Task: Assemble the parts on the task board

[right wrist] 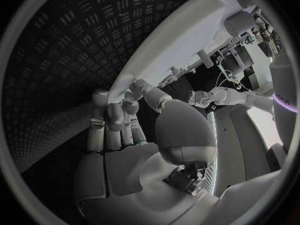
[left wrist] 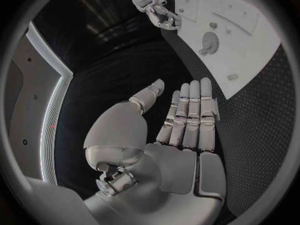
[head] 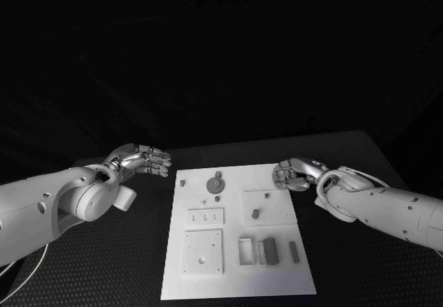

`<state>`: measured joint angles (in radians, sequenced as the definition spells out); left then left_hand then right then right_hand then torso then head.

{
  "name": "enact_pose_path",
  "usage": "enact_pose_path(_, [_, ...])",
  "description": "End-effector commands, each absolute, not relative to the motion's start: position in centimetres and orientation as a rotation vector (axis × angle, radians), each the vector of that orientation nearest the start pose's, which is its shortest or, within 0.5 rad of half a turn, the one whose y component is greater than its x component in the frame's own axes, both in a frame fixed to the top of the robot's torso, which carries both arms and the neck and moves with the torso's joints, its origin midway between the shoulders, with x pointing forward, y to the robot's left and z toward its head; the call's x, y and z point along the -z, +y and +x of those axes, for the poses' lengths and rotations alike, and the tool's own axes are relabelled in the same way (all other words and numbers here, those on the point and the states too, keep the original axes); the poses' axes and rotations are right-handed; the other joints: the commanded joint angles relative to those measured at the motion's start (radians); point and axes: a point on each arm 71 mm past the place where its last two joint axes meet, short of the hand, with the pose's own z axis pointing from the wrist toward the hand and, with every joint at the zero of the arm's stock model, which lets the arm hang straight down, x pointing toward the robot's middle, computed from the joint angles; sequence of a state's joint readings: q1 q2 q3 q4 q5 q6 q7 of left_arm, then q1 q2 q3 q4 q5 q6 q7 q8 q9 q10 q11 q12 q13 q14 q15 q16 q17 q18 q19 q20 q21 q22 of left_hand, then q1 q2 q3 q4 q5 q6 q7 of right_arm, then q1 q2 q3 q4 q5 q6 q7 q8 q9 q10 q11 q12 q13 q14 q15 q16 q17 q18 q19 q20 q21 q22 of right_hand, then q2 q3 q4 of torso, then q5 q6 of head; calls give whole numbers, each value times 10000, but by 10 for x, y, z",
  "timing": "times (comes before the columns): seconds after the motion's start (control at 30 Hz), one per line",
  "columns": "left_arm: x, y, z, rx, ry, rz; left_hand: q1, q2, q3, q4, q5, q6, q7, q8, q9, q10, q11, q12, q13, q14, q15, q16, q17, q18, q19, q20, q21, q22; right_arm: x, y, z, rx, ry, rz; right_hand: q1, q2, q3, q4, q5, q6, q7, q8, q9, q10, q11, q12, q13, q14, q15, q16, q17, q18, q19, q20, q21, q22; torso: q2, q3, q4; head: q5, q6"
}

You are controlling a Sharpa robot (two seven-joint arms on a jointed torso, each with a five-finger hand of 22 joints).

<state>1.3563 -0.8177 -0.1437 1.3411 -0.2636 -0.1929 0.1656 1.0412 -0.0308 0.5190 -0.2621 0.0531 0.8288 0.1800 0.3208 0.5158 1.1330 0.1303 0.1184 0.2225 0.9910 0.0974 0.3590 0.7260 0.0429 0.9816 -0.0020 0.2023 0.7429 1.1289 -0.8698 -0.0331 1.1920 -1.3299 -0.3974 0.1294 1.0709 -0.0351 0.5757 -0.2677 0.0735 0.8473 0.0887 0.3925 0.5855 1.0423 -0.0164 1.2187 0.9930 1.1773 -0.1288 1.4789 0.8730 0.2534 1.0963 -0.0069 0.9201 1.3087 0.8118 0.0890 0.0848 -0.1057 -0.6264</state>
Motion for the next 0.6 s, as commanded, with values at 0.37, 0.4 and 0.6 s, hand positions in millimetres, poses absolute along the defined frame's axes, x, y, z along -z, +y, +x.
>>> enact_pose_path(0.37, [157, 240, 532, 12418, 16869, -7929, -94, 212, -32, 97, -4, 746, -268, 231, 57, 473, -190, 39, 240, 449, -178, 11, 358, 185, 382, -158, 70, 180, 224, -306, 518, -5295, 16012, 991, -238, -73, 1, 77, 64, 2592, -328, 112, 164, -29, -327, 114, 50, 120, -160, 110, 29, 84, 195, -79, 93, 173, -2, 1, 10, 13, 7])
enact_pose_path(0.4, [157, 240, 532, 12383, 16877, -7926, -97, 205, -36, 94, -4, 758, -270, 228, 54, 486, -195, 40, 249, 461, -183, 13, 374, 185, 393, -165, 75, 188, 224, -305, 518, -5308, 16010, 1007, -243, -78, 1, 78, 63, 2598, -332, 116, 172, -20, -331, 116, 52, 128, -164, 115, 32, 84, 201, -83, 97, 173, -2, 1, 10, 13, 7])
enact_pose_path(0.6, [158, 237, 532, 12050, 17040, -7826, -129, 162, -61, 91, -5, 816, -286, 213, 39, 558, -222, 49, 294, 529, -214, 27, 458, 187, 449, -198, 101, 231, 217, -296, 520, -5480, 15839, 1161, -277, -95, 7, 97, 63, 2637, -354, 135, 214, 29, -353, 126, 63, 248, -187, 157, 189, 84, 247, -112, 122, 175, -5, -3, 8, 40, 4])
